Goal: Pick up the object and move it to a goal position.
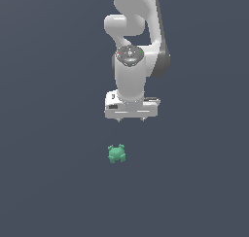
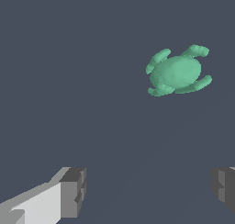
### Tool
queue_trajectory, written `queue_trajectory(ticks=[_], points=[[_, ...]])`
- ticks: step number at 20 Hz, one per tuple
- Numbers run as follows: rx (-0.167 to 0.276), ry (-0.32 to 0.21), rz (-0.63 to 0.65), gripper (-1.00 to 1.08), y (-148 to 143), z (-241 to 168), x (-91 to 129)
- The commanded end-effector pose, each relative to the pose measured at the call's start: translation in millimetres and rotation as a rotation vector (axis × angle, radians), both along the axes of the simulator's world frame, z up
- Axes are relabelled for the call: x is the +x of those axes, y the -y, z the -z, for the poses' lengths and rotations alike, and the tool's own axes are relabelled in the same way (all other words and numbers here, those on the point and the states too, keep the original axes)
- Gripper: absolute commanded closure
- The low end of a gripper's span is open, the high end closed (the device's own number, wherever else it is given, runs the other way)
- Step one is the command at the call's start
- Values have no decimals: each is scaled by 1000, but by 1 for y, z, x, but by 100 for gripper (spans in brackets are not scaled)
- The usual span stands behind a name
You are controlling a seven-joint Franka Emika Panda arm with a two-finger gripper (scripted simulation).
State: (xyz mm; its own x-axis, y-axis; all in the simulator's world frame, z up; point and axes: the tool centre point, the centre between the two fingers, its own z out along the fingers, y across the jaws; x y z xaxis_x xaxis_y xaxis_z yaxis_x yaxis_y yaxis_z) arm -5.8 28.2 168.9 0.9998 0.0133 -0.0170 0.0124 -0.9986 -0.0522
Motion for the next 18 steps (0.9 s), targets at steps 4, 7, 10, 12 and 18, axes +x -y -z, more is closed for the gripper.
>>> queue_trajectory(ticks=[4, 7, 10, 12, 18], points=[[0, -4, 75, -92, 3, 3, 6], [0, -8, 136, -92, 6, 6, 10], [-1, -11, 209, -92, 9, 9, 15], [-2, -14, 265, -92, 12, 12, 19], [-6, -23, 444, -92, 20, 20, 32]])
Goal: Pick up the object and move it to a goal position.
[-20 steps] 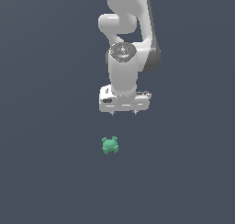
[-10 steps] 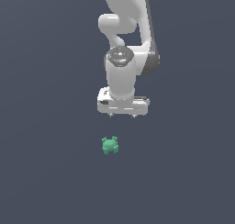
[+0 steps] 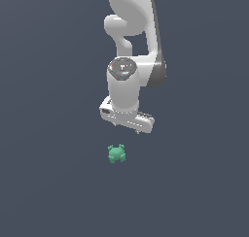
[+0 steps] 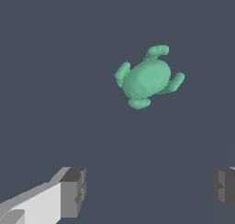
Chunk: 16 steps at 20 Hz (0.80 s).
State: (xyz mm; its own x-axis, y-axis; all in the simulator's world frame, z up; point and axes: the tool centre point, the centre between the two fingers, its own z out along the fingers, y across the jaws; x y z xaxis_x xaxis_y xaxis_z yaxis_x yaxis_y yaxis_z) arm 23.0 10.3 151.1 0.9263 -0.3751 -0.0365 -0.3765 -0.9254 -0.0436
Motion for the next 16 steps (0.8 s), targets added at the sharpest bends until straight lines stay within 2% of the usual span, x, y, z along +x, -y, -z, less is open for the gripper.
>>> queue_trajectory(ticks=[1, 16], points=[[-2, -4, 76, -92, 3, 3, 5], [-23, -18, 513, -92, 23, 24, 35]])
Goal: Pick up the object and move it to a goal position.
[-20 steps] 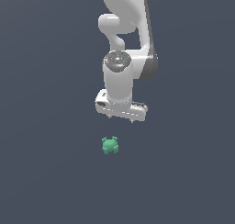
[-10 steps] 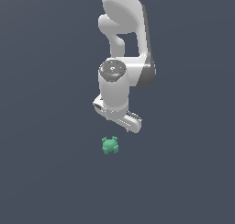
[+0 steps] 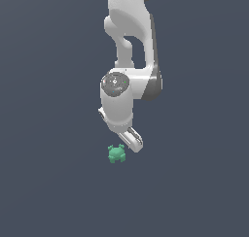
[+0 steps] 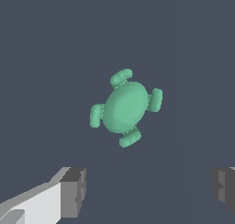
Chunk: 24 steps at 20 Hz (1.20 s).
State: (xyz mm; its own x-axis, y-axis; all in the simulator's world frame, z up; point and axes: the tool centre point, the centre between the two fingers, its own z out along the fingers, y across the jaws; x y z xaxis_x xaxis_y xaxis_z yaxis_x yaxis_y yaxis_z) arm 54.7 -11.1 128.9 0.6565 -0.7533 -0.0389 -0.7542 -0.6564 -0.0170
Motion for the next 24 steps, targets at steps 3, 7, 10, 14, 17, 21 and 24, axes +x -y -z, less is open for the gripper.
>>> queue_trajectory(ticks=[3, 7, 10, 14, 17, 21, 24], points=[[-8, -3, 131, -92, 6, 6, 8], [-16, -4, 244, -92, 11, 12, 16], [-23, -4, 329, -92, 14, 16, 21], [-30, -3, 426, -92, 18, 20, 27], [-35, -2, 483, -92, 20, 23, 31], [-39, -1, 540, -92, 22, 26, 34], [-42, 0, 567, -92, 23, 27, 36]])
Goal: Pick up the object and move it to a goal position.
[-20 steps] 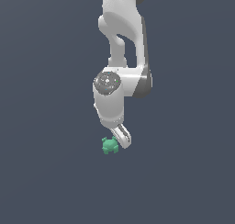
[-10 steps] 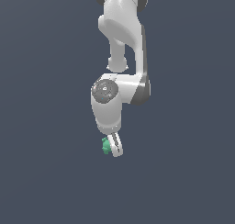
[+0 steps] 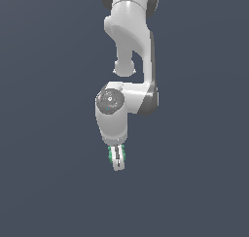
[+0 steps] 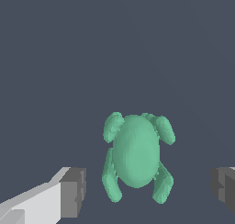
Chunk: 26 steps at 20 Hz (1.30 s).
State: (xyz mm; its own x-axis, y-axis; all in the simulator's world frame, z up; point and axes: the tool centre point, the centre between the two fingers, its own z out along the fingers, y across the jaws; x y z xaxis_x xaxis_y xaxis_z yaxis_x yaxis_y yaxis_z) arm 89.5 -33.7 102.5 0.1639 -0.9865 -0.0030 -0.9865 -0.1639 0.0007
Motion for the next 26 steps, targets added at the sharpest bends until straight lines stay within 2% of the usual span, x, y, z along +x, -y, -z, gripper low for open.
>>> queue_trajectory(ticks=[1, 9, 18, 24, 25, 26], points=[[-2, 1, 22, -92, 1, 1, 1], [-3, 1, 29, -92, 1, 5, 2], [-3, 1, 34, -92, 2, 48, 0], [-3, 1, 33, -92, 1, 51, 2], [-3, 1, 33, 108, 1, 51, 2], [-3, 1, 33, 108, 1, 51, 2]])
